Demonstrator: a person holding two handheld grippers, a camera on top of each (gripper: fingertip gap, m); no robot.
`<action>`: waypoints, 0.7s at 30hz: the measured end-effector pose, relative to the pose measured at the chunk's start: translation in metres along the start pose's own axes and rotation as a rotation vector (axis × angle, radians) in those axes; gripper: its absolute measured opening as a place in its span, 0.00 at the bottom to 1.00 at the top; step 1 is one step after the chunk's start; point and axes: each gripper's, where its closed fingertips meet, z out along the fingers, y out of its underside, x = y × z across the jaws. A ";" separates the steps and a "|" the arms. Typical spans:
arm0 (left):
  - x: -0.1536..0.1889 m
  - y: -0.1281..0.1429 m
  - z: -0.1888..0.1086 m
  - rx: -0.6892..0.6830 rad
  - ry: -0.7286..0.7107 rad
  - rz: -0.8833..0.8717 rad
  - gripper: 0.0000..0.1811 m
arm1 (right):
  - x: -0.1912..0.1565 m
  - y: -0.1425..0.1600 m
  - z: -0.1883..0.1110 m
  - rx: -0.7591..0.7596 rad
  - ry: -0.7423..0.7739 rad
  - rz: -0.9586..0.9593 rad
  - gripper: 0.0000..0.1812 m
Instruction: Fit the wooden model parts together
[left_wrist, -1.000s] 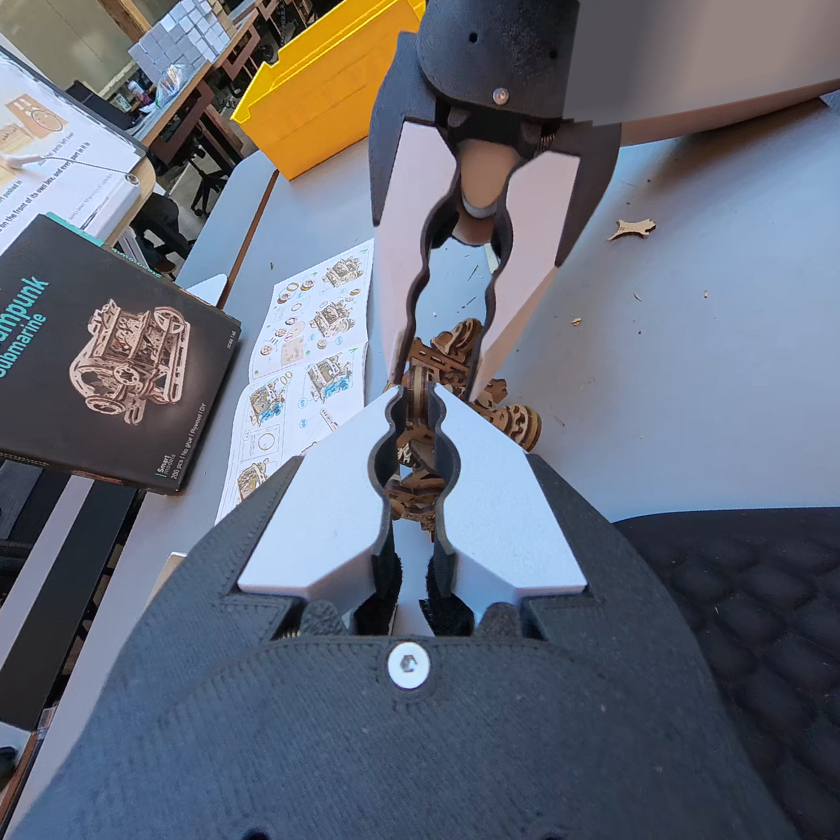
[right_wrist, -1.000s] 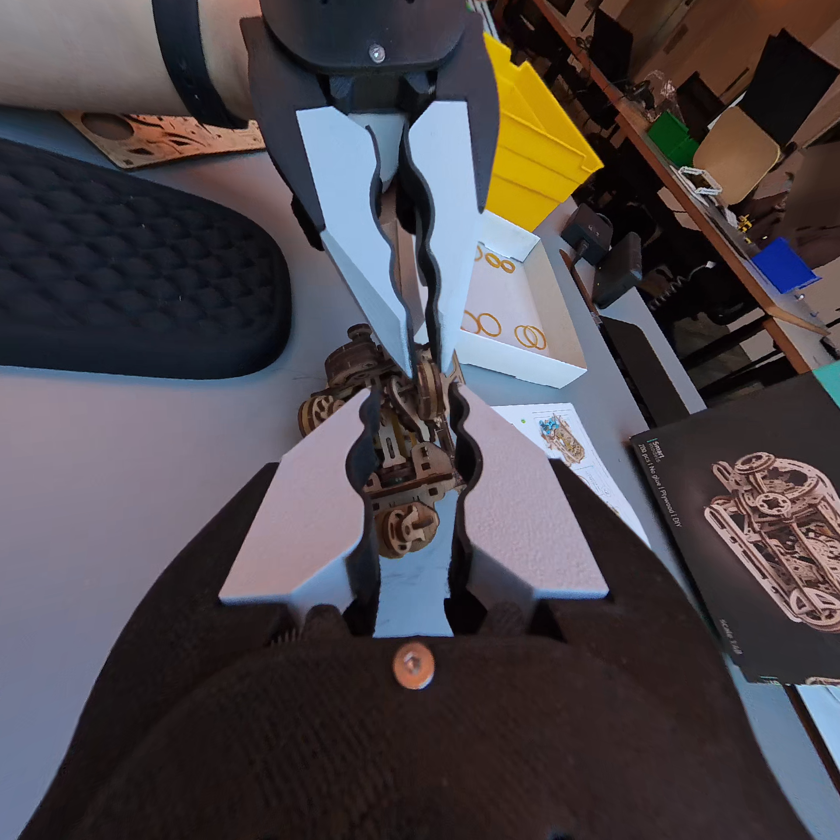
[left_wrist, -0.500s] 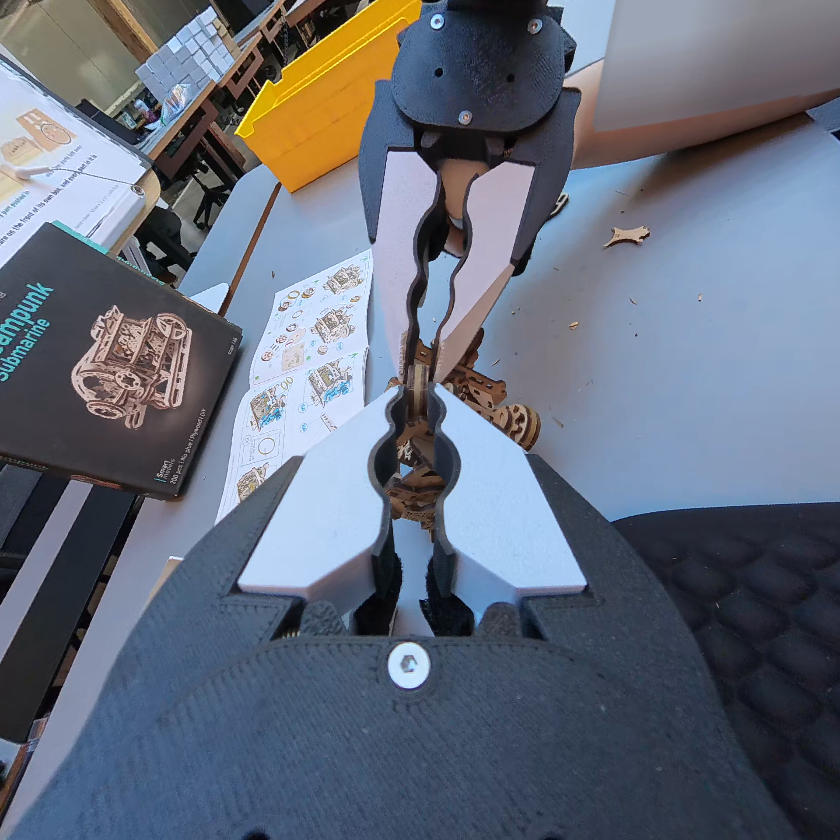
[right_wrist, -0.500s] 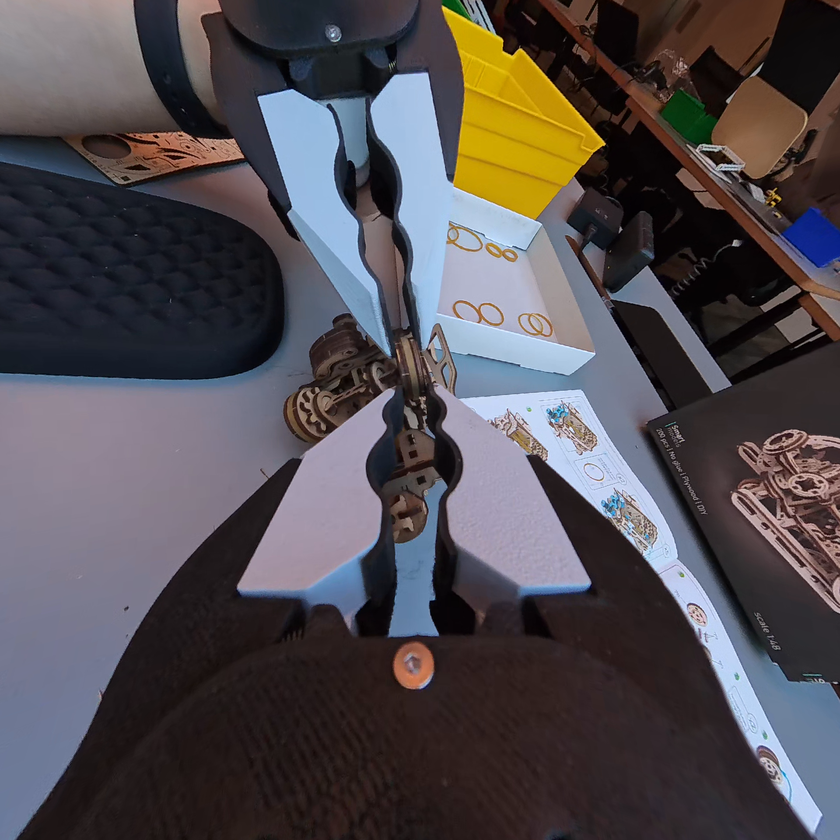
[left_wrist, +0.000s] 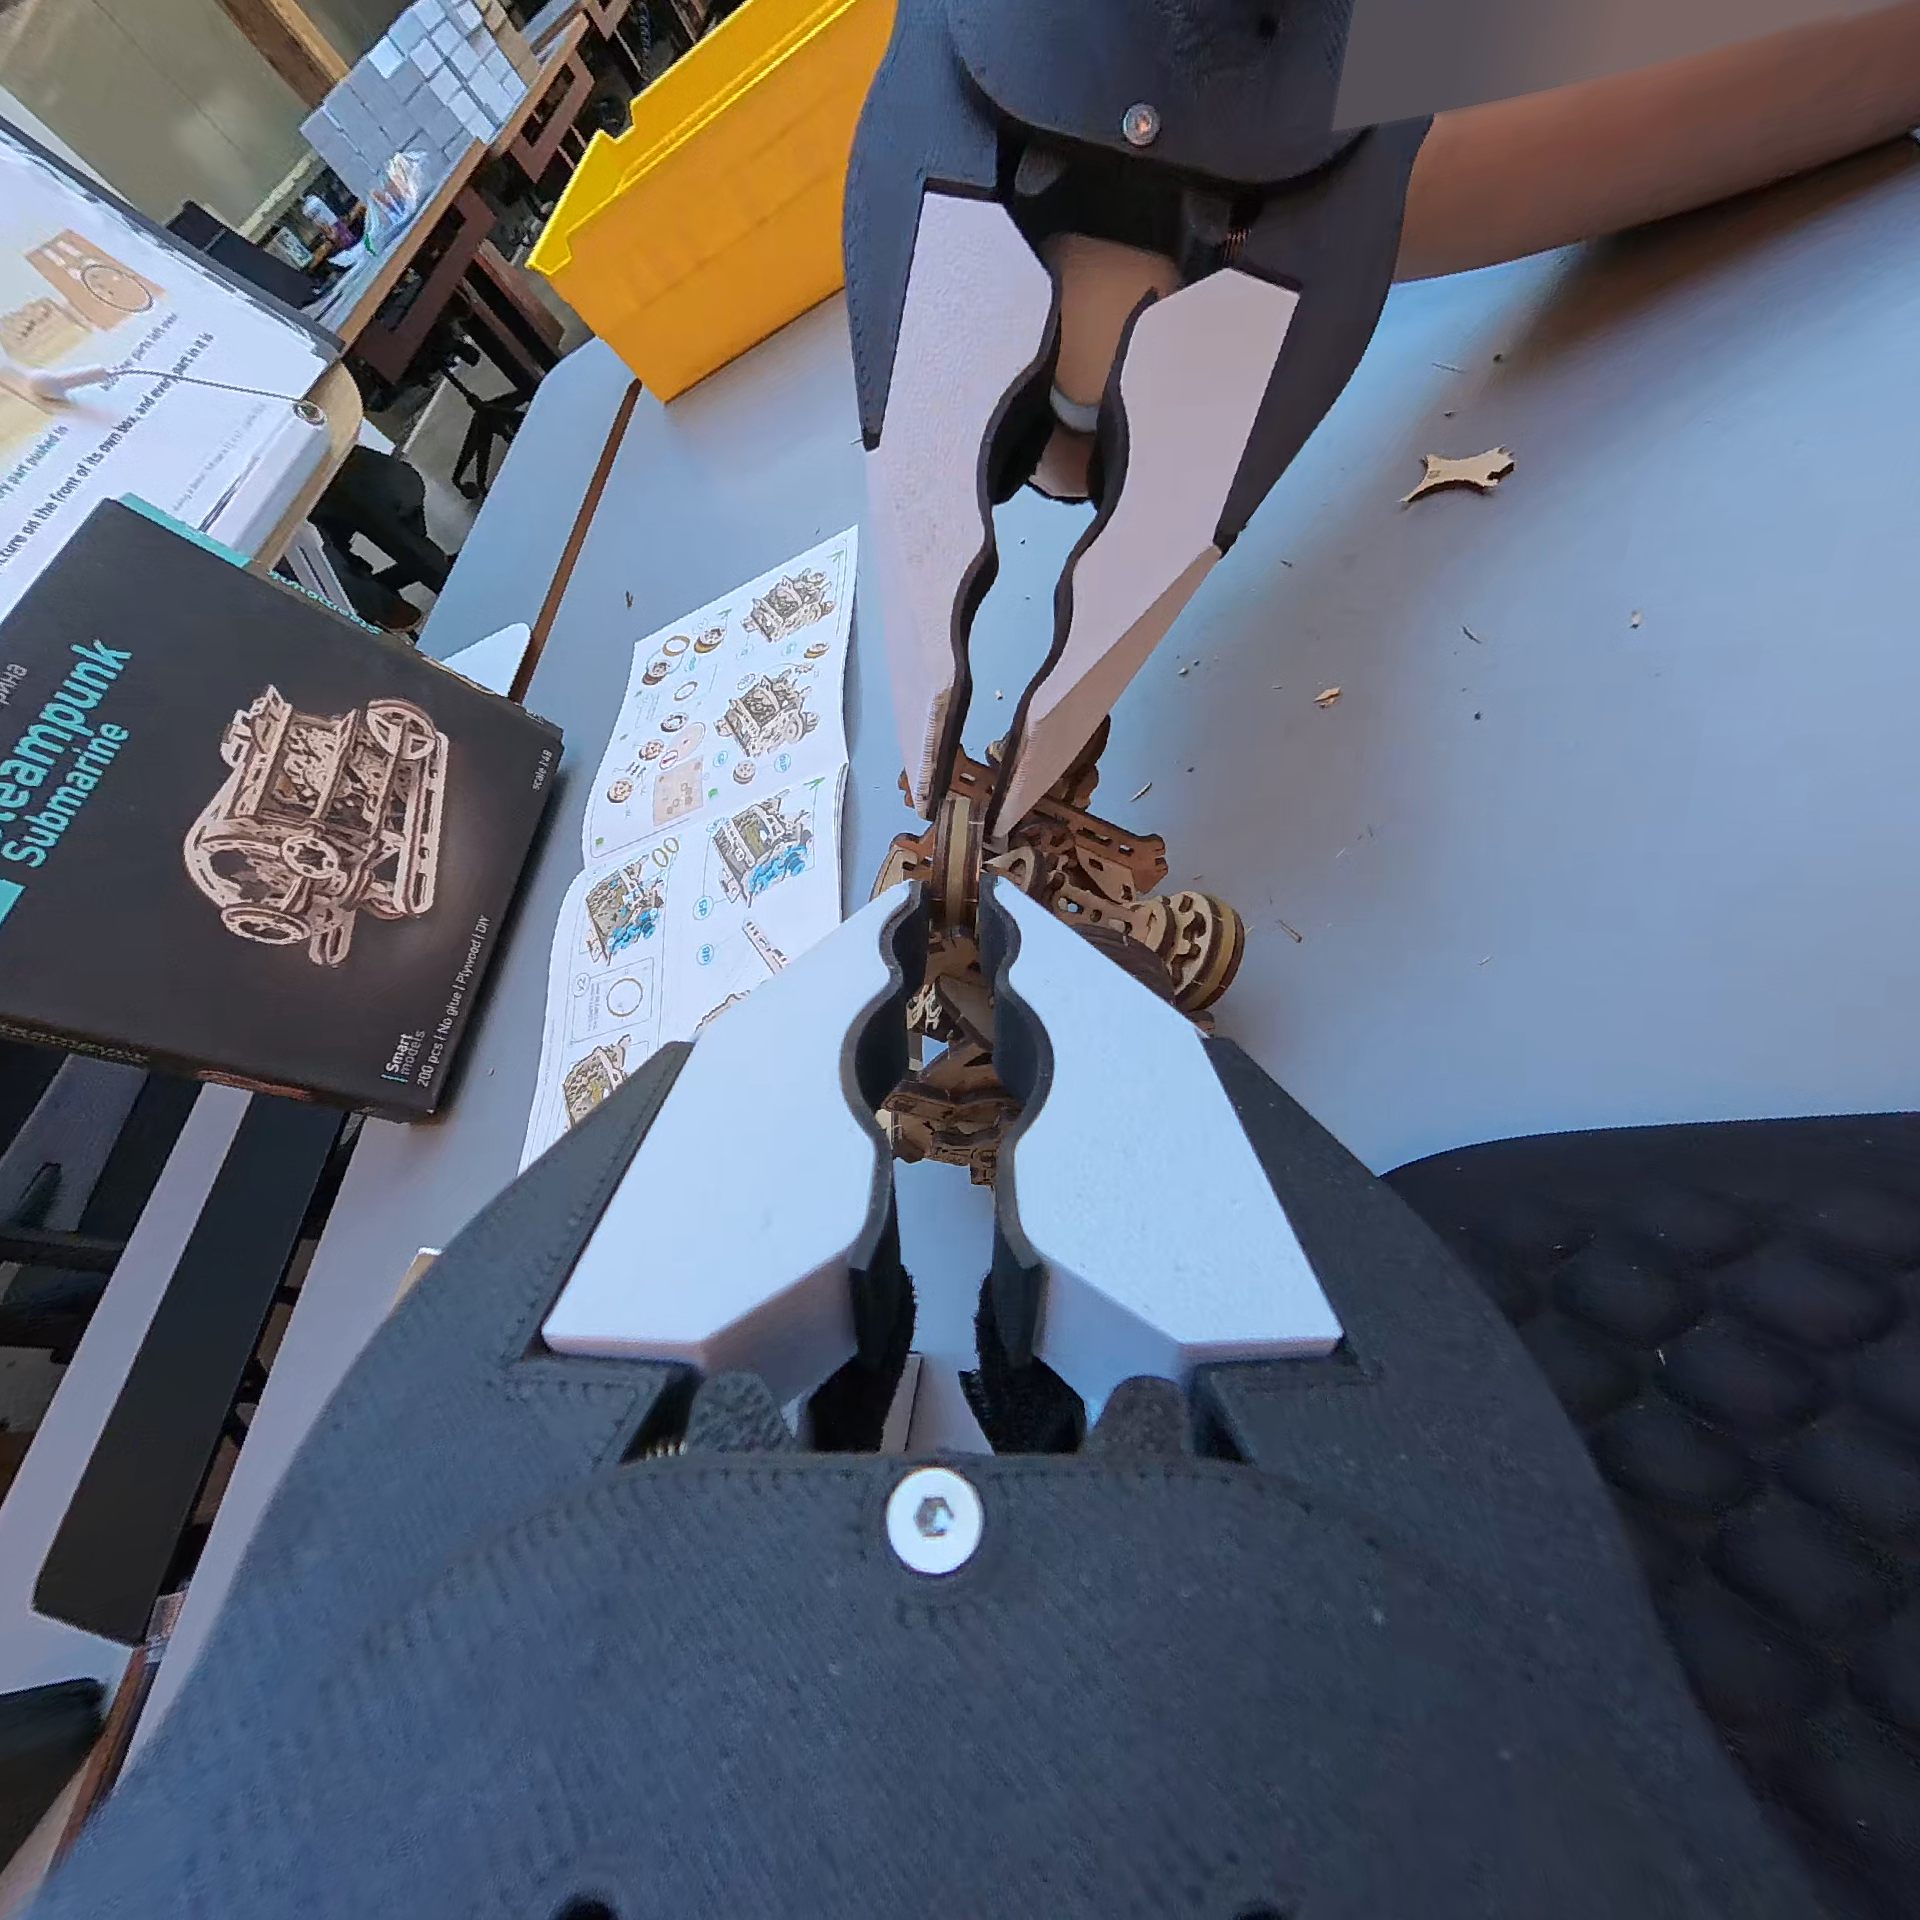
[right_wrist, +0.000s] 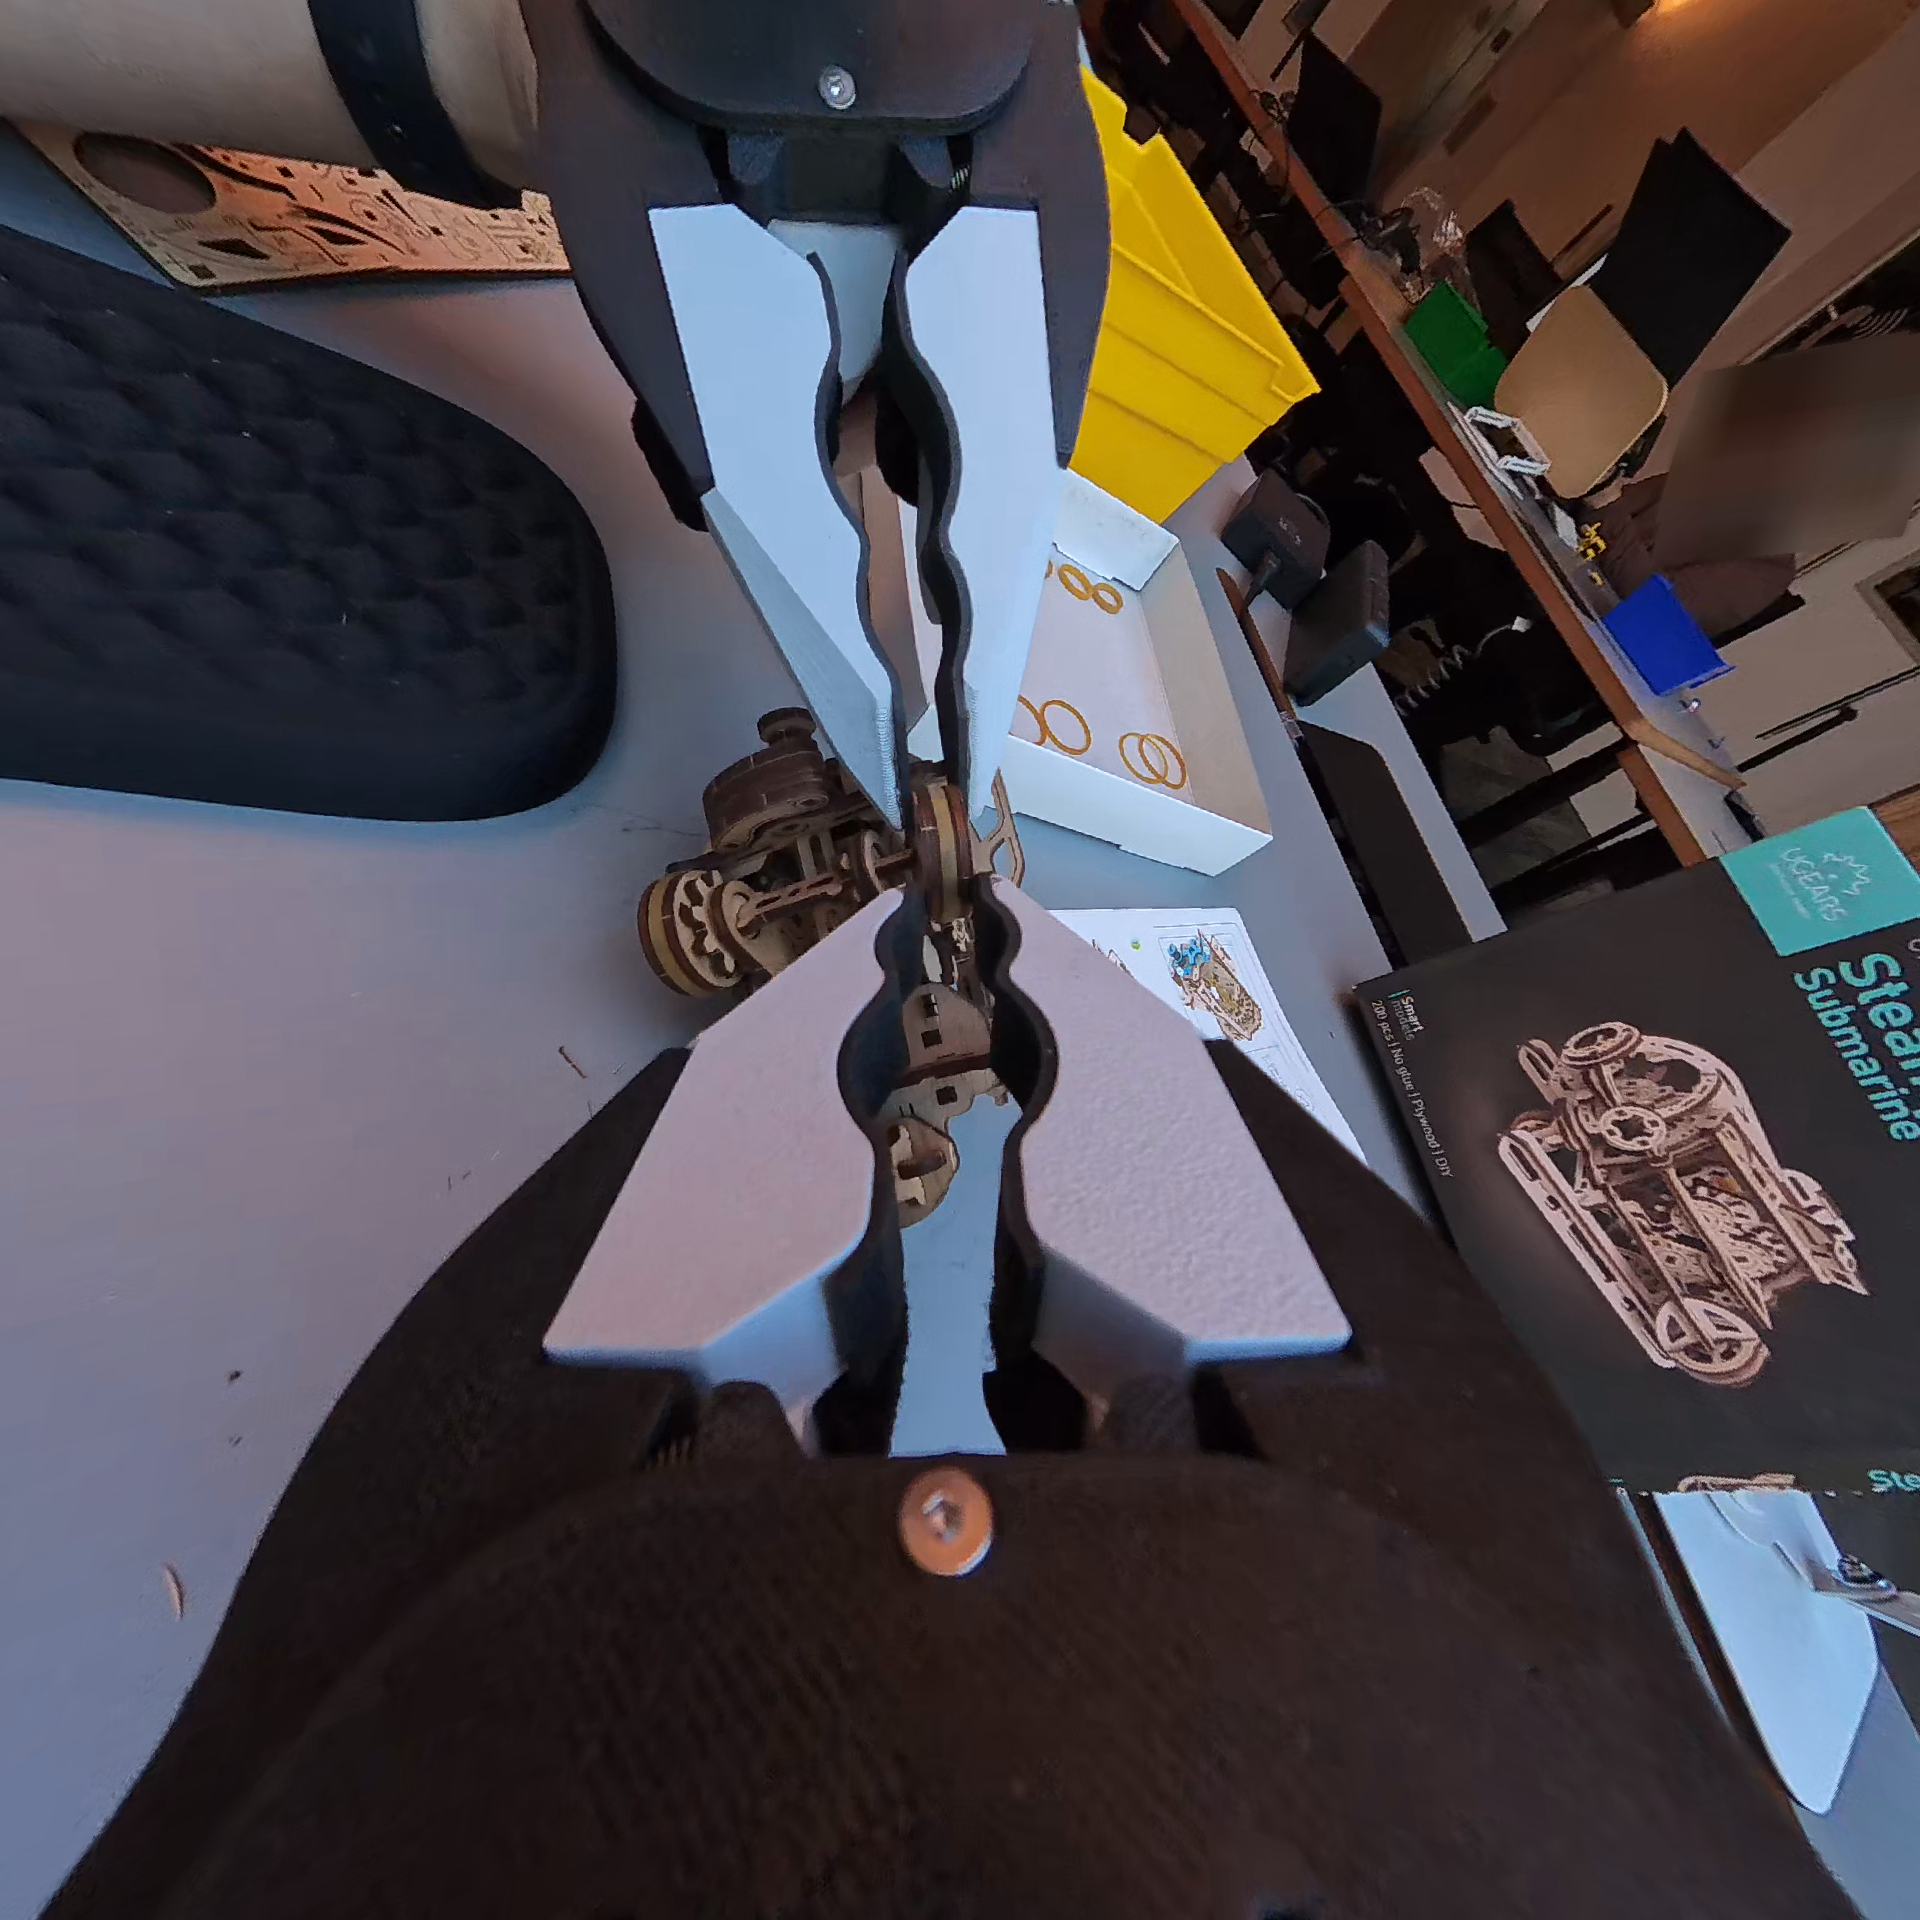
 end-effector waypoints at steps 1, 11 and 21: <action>0.000 0.000 0.000 -0.003 -0.001 0.008 0.04 | 0.000 0.000 0.000 0.001 -0.001 0.000 0.04; 0.004 0.000 0.001 -0.038 -0.048 0.183 0.04 | -0.004 0.000 -0.002 0.017 -0.026 0.015 0.05; 0.006 -0.001 0.001 -0.009 -0.025 0.144 0.04 | -0.015 0.001 0.002 -0.002 -0.068 0.098 0.18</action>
